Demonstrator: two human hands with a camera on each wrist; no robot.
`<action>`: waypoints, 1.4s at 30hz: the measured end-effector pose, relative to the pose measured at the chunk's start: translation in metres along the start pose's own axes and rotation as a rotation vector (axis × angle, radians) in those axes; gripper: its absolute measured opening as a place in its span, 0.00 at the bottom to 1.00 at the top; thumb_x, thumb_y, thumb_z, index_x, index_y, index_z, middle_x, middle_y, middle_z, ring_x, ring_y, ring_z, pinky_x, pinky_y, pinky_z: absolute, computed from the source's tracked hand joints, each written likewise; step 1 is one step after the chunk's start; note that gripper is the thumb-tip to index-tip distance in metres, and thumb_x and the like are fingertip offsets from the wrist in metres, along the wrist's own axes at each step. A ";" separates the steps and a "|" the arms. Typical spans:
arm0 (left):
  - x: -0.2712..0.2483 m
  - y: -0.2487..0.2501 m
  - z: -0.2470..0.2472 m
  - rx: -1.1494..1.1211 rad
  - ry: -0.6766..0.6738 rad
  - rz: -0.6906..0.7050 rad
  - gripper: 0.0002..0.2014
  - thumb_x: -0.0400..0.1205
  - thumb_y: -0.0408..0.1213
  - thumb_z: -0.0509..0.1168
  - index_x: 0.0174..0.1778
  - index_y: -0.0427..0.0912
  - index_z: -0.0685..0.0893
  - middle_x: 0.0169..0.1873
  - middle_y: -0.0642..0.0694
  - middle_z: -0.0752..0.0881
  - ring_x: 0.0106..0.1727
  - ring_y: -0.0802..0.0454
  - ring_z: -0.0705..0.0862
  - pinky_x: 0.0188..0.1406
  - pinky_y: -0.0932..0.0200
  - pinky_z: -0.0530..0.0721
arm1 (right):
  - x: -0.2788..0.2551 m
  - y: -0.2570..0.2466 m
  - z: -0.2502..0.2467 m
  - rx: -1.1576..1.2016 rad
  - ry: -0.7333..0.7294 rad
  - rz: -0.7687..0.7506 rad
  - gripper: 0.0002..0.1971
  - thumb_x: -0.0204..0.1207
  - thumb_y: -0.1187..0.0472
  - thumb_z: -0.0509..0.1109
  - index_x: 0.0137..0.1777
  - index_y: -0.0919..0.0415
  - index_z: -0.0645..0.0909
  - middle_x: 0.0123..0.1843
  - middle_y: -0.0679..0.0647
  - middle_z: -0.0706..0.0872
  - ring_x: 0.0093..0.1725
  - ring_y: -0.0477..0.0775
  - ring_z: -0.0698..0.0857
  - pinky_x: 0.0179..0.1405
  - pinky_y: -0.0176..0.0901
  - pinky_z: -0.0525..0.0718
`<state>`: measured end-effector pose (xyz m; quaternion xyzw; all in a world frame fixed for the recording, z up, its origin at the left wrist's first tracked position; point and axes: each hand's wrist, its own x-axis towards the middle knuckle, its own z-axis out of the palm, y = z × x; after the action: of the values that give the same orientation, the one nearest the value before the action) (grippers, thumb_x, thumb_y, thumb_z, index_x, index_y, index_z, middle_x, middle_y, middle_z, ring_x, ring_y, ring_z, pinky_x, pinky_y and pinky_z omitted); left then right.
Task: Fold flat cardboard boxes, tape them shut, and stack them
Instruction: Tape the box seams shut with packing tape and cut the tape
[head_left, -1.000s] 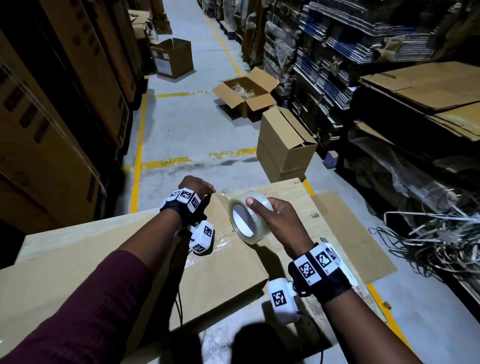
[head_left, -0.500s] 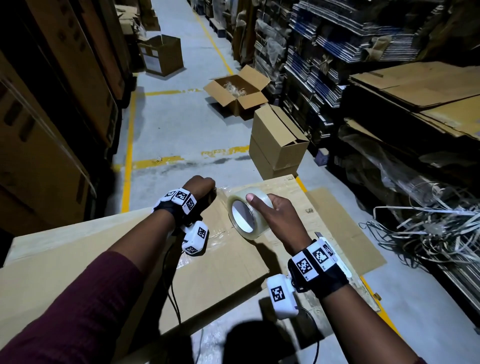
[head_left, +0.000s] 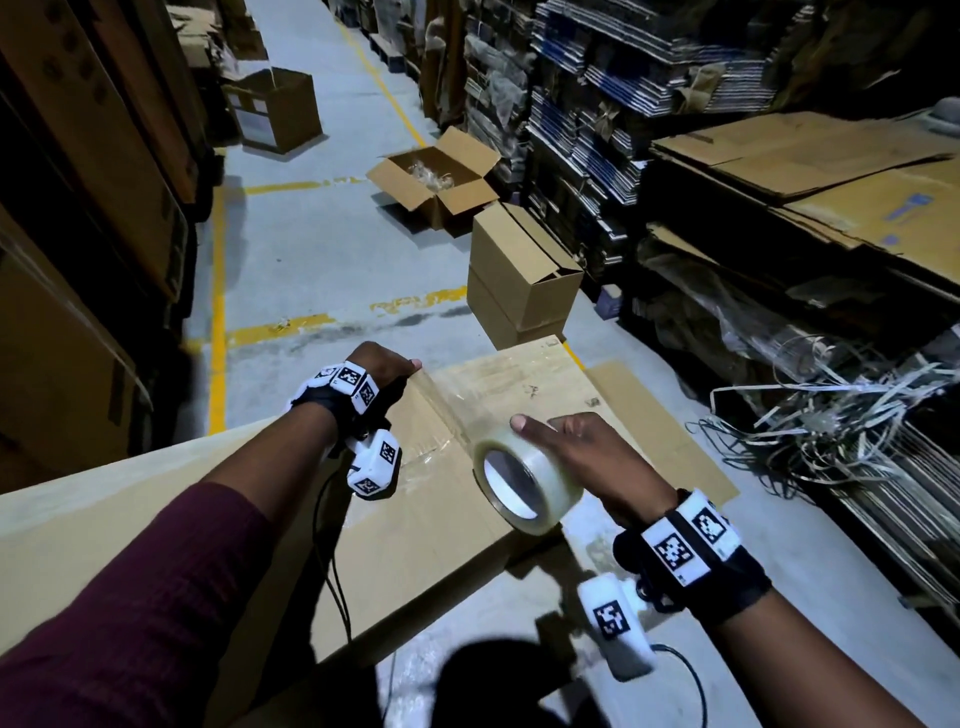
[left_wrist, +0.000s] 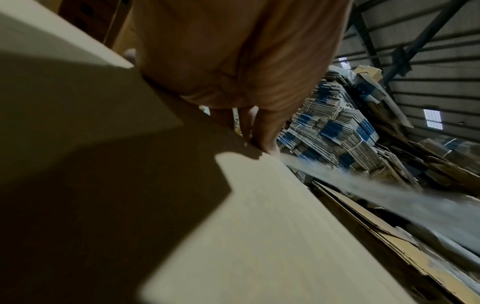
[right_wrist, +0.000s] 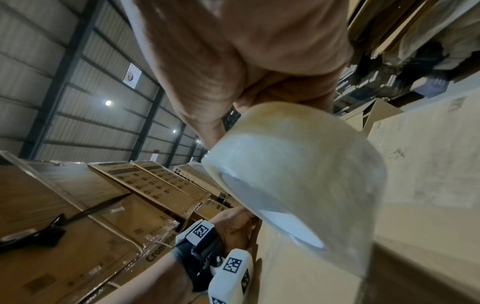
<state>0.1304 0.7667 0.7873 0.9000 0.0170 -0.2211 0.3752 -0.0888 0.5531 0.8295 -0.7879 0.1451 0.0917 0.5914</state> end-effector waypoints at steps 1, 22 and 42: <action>-0.002 0.001 0.000 -0.003 -0.001 -0.002 0.16 0.80 0.44 0.74 0.32 0.44 0.77 0.32 0.48 0.78 0.47 0.43 0.79 0.49 0.54 0.76 | -0.007 0.002 -0.002 -0.036 -0.010 0.009 0.31 0.72 0.31 0.75 0.33 0.58 0.69 0.33 0.58 0.66 0.31 0.52 0.66 0.37 0.49 0.62; -0.024 0.008 0.004 0.085 -0.146 0.091 0.21 0.84 0.48 0.69 0.29 0.39 0.78 0.27 0.45 0.82 0.31 0.48 0.78 0.33 0.59 0.75 | -0.068 0.025 -0.002 -0.280 0.077 0.147 0.30 0.77 0.40 0.75 0.21 0.50 0.65 0.18 0.43 0.63 0.16 0.44 0.63 0.24 0.40 0.62; -0.018 -0.002 0.009 0.038 -0.119 0.114 0.23 0.86 0.47 0.68 0.27 0.38 0.77 0.27 0.42 0.80 0.34 0.43 0.78 0.47 0.56 0.74 | -0.072 0.115 0.056 -0.164 0.426 0.169 0.40 0.60 0.22 0.75 0.25 0.52 0.55 0.24 0.48 0.56 0.26 0.51 0.60 0.34 0.50 0.61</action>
<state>0.1100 0.7643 0.7878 0.8917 -0.0605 -0.2528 0.3705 -0.1934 0.5857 0.7321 -0.8200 0.3240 -0.0161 0.4716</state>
